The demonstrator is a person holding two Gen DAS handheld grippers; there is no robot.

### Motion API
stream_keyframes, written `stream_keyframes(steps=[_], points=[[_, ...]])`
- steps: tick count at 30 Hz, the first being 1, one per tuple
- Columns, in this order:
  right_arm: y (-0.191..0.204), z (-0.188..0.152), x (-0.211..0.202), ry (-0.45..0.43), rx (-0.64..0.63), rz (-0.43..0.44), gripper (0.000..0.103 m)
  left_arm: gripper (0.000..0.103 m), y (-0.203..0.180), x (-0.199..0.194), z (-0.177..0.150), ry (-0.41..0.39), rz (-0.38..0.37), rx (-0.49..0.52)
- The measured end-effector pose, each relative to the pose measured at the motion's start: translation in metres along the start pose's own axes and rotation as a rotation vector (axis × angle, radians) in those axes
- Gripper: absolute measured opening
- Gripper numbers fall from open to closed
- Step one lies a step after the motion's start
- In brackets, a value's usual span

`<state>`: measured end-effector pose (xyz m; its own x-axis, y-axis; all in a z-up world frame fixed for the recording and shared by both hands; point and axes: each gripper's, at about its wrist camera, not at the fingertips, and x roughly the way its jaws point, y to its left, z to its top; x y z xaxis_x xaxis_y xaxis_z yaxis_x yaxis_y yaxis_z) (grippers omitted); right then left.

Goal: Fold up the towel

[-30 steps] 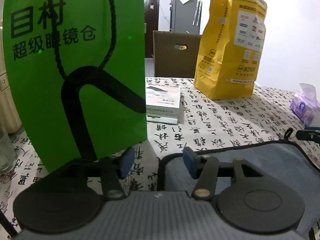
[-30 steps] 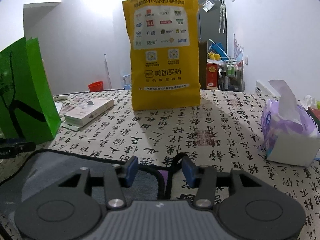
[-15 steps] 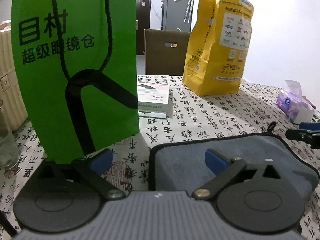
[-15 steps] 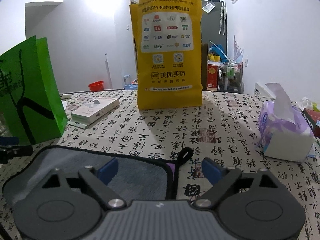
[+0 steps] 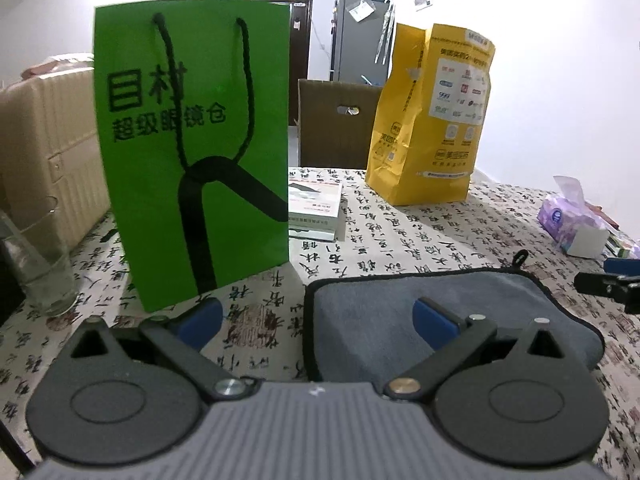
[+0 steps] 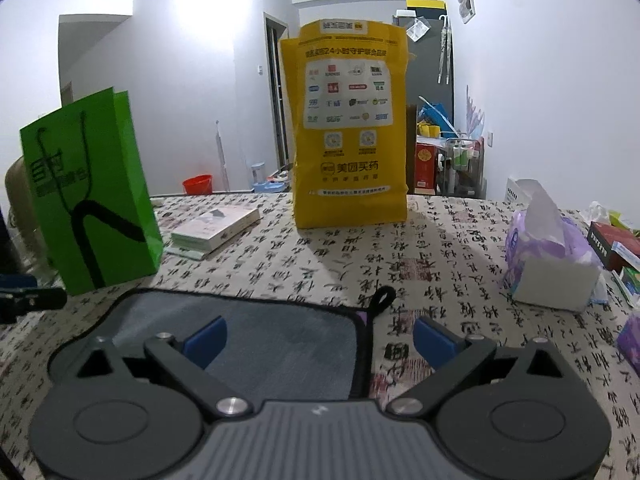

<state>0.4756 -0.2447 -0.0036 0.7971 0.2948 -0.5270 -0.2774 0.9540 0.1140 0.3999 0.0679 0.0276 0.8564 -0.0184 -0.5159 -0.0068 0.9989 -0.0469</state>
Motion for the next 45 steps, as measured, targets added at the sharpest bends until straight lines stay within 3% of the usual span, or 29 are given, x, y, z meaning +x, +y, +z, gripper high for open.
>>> stream_keyframes(steps=[15,45], points=[[0.015,-0.025,-0.067,-0.049,-0.002,-0.018,0.101,0.103,-0.021,-0.060,-0.022,-0.026,-0.024,0.020],[0.063,-0.078,-0.160,-0.117,-0.056,0.007,0.103,0.103,-0.035,-0.154,-0.081,-0.081,-0.038,0.017]])
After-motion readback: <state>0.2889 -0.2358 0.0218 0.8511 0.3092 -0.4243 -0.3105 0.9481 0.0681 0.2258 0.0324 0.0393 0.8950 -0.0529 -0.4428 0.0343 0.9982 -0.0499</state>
